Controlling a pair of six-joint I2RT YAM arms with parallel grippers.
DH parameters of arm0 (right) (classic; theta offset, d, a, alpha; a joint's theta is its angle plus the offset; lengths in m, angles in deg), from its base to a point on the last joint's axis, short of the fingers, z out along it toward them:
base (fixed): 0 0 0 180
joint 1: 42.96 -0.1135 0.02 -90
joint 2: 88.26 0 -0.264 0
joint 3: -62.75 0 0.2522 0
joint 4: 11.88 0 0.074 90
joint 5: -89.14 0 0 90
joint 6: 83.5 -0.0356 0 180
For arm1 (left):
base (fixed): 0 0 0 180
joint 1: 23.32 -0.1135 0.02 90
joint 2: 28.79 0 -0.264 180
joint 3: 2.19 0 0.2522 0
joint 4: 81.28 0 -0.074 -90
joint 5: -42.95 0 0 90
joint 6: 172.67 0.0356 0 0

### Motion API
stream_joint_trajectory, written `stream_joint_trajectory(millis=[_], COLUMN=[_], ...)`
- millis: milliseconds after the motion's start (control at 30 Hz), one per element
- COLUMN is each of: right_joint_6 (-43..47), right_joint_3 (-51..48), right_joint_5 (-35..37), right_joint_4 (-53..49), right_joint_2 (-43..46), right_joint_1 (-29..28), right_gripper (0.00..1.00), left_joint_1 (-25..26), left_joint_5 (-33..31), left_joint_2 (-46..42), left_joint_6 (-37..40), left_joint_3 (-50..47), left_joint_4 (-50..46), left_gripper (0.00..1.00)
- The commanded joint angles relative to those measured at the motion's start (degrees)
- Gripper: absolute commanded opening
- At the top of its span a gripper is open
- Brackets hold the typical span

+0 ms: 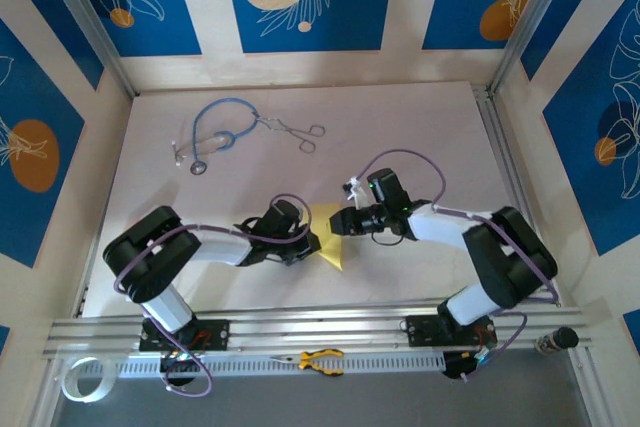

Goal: Fold a paper plane with a square sheet of paper (pick it up from the middle)
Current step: Third fold the triangle at the center of the table.

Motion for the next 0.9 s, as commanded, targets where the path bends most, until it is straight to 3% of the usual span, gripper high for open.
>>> stream_joint_trajectory(millis=[0, 133, 267, 400, 867], right_joint_6=[-1.1, -2.7, -4.5, -4.9, -5.3], right_joint_3=[-0.1, -1.3, -1.4, -0.8, 2.6], right_joint_5=[-0.7, -4.6, -2.8, -0.8, 5.9], right_joint_4=[-7.0, -8.7, -11.6, -12.9, -16.0], right_joint_2=[4.1, 6.9, 6.0, 3.5, -3.5], right_joint_1=[1.0, -1.7, -6.0, -10.2, -13.8], right_gripper=[0.32, 0.25, 0.10, 0.05, 0.02], left_joint_1=[0.5, 0.5, 0.5, 0.5, 0.5], left_joint_5=[-0.4, -0.5, -0.6, -0.6, -0.2], left_joint_2=[1.9, 1.8, 1.7, 1.7, 2.0], left_joint_6=[1.6, 1.6, 1.7, 1.6, 2.3], left_joint_3=[0.2, 0.2, 0.2, 0.1, 0.5], left_joint_4=[-3.7, -3.7, -4.0, -3.8, -4.3], left_gripper=[0.07, 0.07, 0.07, 0.07, 0.07])
